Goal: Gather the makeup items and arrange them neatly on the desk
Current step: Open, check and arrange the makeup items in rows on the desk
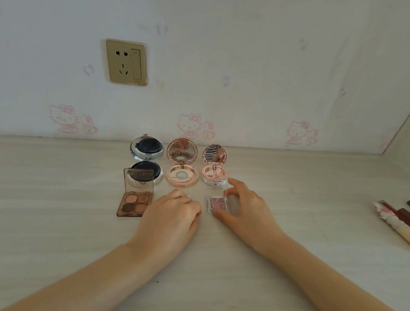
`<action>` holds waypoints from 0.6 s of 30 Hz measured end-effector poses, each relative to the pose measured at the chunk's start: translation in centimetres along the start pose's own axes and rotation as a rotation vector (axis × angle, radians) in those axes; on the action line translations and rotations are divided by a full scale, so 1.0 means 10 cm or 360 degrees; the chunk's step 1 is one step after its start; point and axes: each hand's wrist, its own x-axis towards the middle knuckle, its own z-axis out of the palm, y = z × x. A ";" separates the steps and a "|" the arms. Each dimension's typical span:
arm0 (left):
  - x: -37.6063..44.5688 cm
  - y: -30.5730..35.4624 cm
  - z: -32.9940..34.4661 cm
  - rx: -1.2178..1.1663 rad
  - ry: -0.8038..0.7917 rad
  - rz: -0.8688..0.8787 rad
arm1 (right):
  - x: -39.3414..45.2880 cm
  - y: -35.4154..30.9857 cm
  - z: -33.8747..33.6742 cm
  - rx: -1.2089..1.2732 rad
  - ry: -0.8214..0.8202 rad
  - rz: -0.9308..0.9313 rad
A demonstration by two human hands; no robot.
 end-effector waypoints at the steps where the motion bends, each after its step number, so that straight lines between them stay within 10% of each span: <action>1: -0.01 0.00 -0.01 -0.0009 -0.0003 -0.0006 | 0.00 0.00 0.00 0.0005 0.0004 0.0001; 18: 0.22 0.39 -0.04 -0.0016 0.0032 0.0089 | -0.38 0.30 -0.59 -0.0288 -0.0104 0.0027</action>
